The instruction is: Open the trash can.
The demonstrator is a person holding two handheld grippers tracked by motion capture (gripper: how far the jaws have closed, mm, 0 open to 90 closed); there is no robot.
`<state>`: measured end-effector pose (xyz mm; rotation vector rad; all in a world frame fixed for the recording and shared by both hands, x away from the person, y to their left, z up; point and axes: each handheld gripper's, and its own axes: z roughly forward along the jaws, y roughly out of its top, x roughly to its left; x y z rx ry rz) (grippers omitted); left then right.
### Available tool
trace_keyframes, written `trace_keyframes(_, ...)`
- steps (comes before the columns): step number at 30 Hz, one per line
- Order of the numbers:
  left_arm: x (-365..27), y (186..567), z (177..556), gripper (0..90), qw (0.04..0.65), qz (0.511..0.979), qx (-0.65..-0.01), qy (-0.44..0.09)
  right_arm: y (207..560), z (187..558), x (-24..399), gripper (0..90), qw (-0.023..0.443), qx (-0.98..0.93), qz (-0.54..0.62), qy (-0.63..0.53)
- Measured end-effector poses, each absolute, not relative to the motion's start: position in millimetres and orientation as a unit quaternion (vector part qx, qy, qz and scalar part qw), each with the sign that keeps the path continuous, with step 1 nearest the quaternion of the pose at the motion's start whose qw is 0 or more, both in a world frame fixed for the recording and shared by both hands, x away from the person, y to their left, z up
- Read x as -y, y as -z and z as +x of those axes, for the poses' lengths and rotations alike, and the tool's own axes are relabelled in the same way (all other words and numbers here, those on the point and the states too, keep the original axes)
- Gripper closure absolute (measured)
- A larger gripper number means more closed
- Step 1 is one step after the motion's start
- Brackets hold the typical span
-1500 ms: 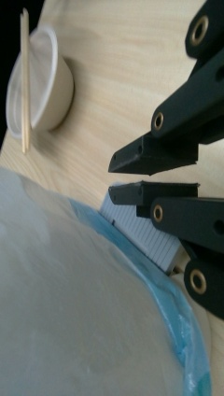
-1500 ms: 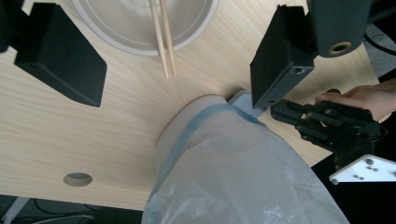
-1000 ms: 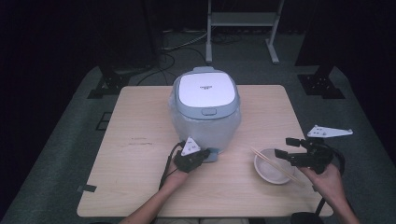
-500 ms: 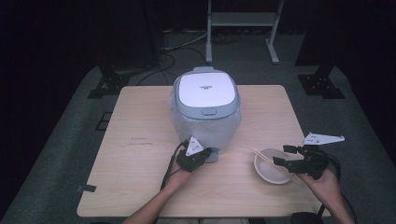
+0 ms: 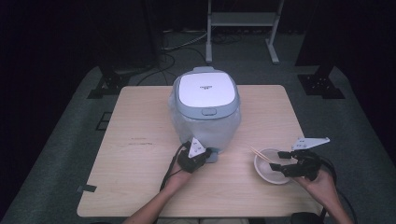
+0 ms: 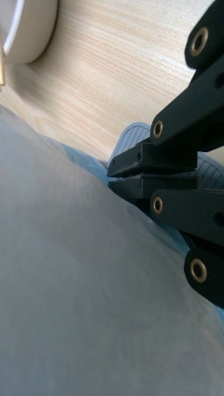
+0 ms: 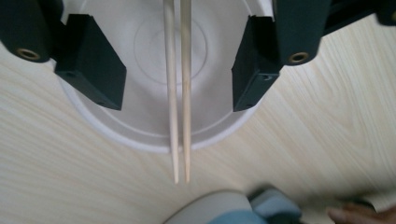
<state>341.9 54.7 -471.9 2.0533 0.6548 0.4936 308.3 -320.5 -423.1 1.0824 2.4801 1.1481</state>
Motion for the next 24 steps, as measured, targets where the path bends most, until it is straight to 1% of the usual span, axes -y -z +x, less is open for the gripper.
trace_keyframes(2, -52.5, 471.6, 340.3, 88.5, 0.440, 0.834, -0.255, -0.214, 427.1, 310.0, 317.0, 38.3, 0.102, -0.850, 0.358, -0.373)
trace_keyframes(10, -50.8, 471.1, 339.8, 88.6, 0.433, 0.839, -0.247, -0.220, 431.7, 316.0, 310.4, 43.3, 0.101, -0.868, 0.347, -0.341)
trace_keyframes(24, -49.7, 472.6, 336.9, 88.7, 0.430, 0.839, -0.239, -0.235, 431.6, 318.0, 310.7, 43.3, 0.095, -0.869, 0.343, -0.343)
